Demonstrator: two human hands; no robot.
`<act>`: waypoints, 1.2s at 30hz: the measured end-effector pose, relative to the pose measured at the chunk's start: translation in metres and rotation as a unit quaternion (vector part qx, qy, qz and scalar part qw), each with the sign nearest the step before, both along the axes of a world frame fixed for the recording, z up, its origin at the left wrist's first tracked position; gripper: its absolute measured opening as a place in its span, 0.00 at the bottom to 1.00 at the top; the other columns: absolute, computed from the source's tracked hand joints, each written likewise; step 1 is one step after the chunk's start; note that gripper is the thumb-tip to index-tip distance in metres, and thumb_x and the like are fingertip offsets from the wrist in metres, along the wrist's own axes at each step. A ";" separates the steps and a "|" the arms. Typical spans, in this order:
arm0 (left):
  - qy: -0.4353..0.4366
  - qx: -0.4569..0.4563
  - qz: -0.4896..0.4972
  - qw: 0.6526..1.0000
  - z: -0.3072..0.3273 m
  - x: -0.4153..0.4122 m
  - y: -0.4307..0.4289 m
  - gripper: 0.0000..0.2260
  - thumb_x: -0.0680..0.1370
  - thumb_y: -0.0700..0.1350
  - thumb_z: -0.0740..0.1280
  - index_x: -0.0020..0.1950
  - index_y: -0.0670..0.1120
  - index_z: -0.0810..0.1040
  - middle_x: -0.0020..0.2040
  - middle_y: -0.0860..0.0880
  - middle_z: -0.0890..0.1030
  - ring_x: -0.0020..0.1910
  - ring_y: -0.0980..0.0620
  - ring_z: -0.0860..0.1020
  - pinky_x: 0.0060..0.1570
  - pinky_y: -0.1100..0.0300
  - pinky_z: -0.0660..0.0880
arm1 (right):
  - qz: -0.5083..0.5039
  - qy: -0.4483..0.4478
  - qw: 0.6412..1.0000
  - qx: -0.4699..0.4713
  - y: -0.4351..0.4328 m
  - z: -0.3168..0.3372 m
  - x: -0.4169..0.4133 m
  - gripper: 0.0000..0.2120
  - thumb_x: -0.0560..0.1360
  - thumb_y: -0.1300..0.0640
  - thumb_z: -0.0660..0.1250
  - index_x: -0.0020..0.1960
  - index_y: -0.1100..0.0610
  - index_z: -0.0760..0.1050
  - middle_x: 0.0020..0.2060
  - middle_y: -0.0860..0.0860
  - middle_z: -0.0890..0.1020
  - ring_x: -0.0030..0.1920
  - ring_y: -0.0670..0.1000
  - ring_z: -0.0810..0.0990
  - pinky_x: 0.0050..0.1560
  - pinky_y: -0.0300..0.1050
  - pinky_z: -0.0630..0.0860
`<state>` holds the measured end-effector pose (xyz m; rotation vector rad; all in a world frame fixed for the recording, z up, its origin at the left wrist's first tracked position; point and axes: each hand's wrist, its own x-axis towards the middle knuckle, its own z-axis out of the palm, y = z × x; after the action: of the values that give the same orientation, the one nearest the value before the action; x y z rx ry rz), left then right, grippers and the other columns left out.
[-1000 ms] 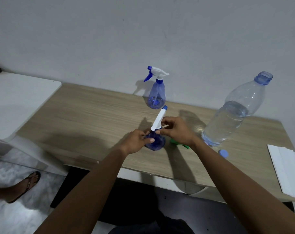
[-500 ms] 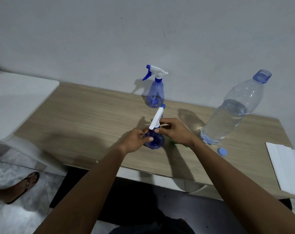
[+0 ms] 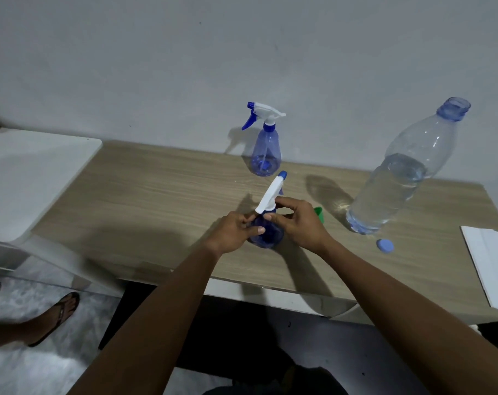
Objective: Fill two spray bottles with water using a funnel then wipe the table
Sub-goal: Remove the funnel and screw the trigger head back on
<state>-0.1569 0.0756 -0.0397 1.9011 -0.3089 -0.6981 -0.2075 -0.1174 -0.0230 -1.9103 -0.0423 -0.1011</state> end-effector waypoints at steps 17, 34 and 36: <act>0.170 -0.095 -0.019 0.981 0.030 -0.029 0.018 0.23 0.74 0.41 0.75 0.68 0.51 0.77 0.62 0.52 0.83 0.62 0.52 0.80 0.61 0.54 0.77 | 0.033 0.057 0.992 0.111 0.013 0.042 -0.016 0.08 0.78 0.64 0.71 0.56 0.58 0.81 0.48 0.59 0.84 0.48 0.50 0.82 0.57 0.51 0.80; 0.301 -0.013 -0.086 0.950 0.026 -0.039 0.041 0.18 0.75 0.46 0.73 0.64 0.48 0.79 0.59 0.42 0.84 0.54 0.43 0.83 0.58 0.50 0.80 | -0.018 0.242 0.953 0.182 0.033 0.018 -0.024 0.16 0.74 0.54 0.77 0.59 0.56 0.80 0.42 0.52 0.86 0.41 0.53 0.82 0.48 0.50 0.80; 0.296 0.005 -0.090 0.951 0.025 -0.038 0.043 0.17 0.74 0.48 0.73 0.62 0.51 0.80 0.59 0.43 0.83 0.56 0.41 0.83 0.59 0.48 0.79 | -0.019 0.247 0.951 0.185 0.035 0.017 -0.025 0.16 0.74 0.53 0.77 0.59 0.56 0.80 0.41 0.51 0.86 0.39 0.51 0.82 0.44 0.45 0.79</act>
<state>-0.1954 0.1182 -0.0147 1.5923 -0.0920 -1.3508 -0.2326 -0.0826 -0.0064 -1.5132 0.3312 0.3260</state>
